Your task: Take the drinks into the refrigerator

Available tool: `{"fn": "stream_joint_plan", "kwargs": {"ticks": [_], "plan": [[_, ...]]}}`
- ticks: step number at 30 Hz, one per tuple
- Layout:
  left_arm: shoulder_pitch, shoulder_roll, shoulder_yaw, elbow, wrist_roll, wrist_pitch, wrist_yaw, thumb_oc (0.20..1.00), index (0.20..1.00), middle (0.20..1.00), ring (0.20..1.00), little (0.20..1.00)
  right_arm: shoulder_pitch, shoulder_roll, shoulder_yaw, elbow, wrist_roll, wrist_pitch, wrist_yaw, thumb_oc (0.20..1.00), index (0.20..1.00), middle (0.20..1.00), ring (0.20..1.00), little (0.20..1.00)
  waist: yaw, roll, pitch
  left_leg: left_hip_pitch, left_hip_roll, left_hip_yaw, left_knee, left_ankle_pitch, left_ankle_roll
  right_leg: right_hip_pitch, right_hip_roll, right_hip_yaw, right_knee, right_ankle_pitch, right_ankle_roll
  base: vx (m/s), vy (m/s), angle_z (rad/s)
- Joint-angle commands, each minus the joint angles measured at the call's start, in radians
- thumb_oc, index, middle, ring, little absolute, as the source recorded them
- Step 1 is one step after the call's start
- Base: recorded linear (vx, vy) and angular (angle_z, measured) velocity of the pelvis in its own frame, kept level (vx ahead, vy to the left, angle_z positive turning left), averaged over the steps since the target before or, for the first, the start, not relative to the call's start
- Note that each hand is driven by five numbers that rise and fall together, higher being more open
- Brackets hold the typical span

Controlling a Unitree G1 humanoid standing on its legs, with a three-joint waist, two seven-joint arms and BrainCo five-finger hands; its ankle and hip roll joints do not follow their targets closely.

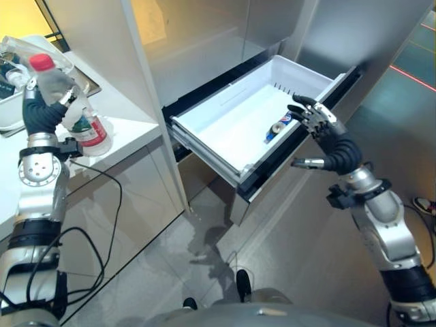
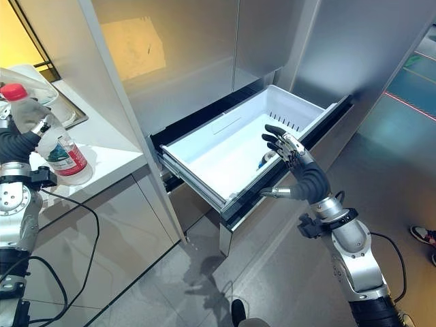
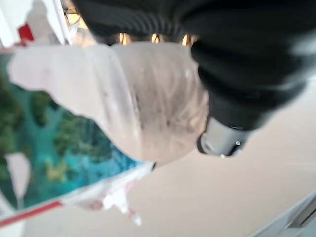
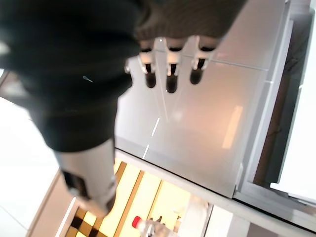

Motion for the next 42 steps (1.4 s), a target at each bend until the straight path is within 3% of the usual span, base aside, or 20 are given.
{"fn": "stream_joint_plan", "kwargs": {"ticks": [1,5,12,14,20,21,22,23,29,37,42], "plan": [[-0.088,0.074,0.004,0.003,-0.040,-0.060,-0.021,0.200,0.200,0.200,0.200,0.200,-0.008,0.008,-0.035,-0.048,0.014,-0.016,0.005,1.000,1.000,1.000,1.000,1.000,-0.013,-0.006,-0.054,-0.085,-0.046,-0.035,0.264,-0.213,0.066,0.071,-0.068,-0.021,0.038,-0.131,0.074,0.00,0.000,0.00],[-0.037,0.023,0.008,-0.176,-0.158,-0.077,-0.094,0.200,0.200,0.200,0.200,0.200,-0.070,-0.046,-0.068,0.072,-0.029,-0.009,-0.047,1.000,1.000,1.000,1.000,1.000,0.002,-0.010,-0.061,-0.082,-0.048,-0.047,0.259,-0.212,0.067,0.079,-0.072,-0.036,0.034,-0.131,0.074,0.00,0.000,0.00],[0.023,0.046,-0.035,-0.427,-0.286,-0.066,-0.247,0.200,0.200,0.200,0.200,0.200,-0.196,-0.228,-0.031,0.218,-0.028,0.017,-0.038,1.000,1.000,1.000,1.000,1.000,0.032,-0.018,-0.065,-0.079,-0.052,-0.073,0.249,-0.206,0.065,0.100,-0.076,-0.062,0.025,-0.132,0.073,0.00,-0.002,0.01],[0.018,0.044,-0.064,-0.479,-0.314,-0.064,-0.268,0.200,0.200,0.200,0.200,0.200,-0.265,-0.264,0.012,0.281,-0.027,0.016,-0.051,1.000,1.000,1.000,1.000,1.000,0.040,-0.021,-0.065,-0.077,-0.053,-0.081,0.244,-0.202,0.064,0.104,-0.077,-0.070,0.024,-0.131,0.071,0.00,-0.031,0.07],[0.017,0.102,-0.202,-0.610,-0.430,-0.023,-0.383,0.200,0.200,0.200,0.200,0.200,-0.452,-0.414,0.258,0.308,0.190,0.074,0.110,1.000,1.000,1.000,1.000,1.000,0.060,-0.034,-0.067,-0.074,-0.051,-0.101,0.231,-0.189,0.057,0.114,-0.078,-0.099,0.026,-0.136,0.067,-0.01,-0.044,0.12],[0.011,0.130,-0.252,-0.633,-0.451,-0.012,-0.412,0.200,0.200,0.200,0.200,0.200,-0.512,-0.403,0.345,0.339,0.285,0.101,0.153,1.000,1.000,1.000,1.000,1.000,0.067,-0.036,-0.067,-0.072,-0.052,-0.106,0.228,-0.185,0.056,0.118,-0.078,-0.107,0.028,-0.138,0.066,0.00,-0.034,0.14],[0.012,0.130,-0.252,-0.633,-0.451,-0.012,-0.412,0.200,0.200,0.200,0.200,0.200,-0.513,-0.403,0.346,0.339,0.285,0.101,0.153,1.000,1.000,1.000,1.000,1.000,0.067,-0.036,-0.067,-0.071,-0.052,-0.106,0.228,-0.185,0.056,0.118,-0.078,-0.107,0.028,-0.138,0.066,-0.01,-0.044,0.11],[0.002,0.148,-0.297,-0.649,-0.459,-0.005,-0.424,0.200,0.200,0.200,0.200,0.200,-0.574,-0.396,0.431,0.349,0.297,0.116,0.165,1.000,1.000,1.000,1.000,1.000,0.072,-0.036,-0.067,-0.069,-0.051,-0.109,0.226,-0.183,0.054,0.120,-0.078,-0.113,0.030,-0.139,0.065,0.00,-0.020,0.06],[-0.014,0.158,-0.352,-0.685,-0.463,0.004,-0.437,0.200,0.200,0.200,0.200,0.200,-0.634,-0.342,0.532,0.367,0.337,0.140,0.178,1.000,1.000,1.000,1.000,1.000,0.075,-0.033,-0.065,-0.064,-0.050,-0.113,0.226,-0.182,0.052,0.126,-0.077,-0.120,0.035,-0.144,0.062,0.00,-0.017,0.08],[-0.092,0.078,-0.482,-0.696,-0.462,0.030,-0.443,0.200,0.200,0.200,0.200,0.200,-0.648,-0.139,0.665,0.374,0.480,0.239,0.232,1.000,1.000,1.000,1.000,1.000,0.074,-0.024,-0.064,-0.054,-0.042,-0.119,0.207,-0.173,0.050,0.127,-0.072,-0.129,0.043,-0.154,0.055,0.00,-0.002,0.01],[-0.107,0.044,-0.512,-0.686,-0.452,0.035,-0.438,0.200,0.200,0.200,0.200,0.200,-0.638,-0.047,0.685,0.421,0.513,0.260,0.224,1.000,1.000,1.000,1.000,1.000,0.073,-0.022,-0.063,-0.052,-0.040,-0.120,0.202,-0.169,0.049,0.127,-0.072,-0.132,0.044,-0.155,0.054,0.00,0.000,0.00]]}}
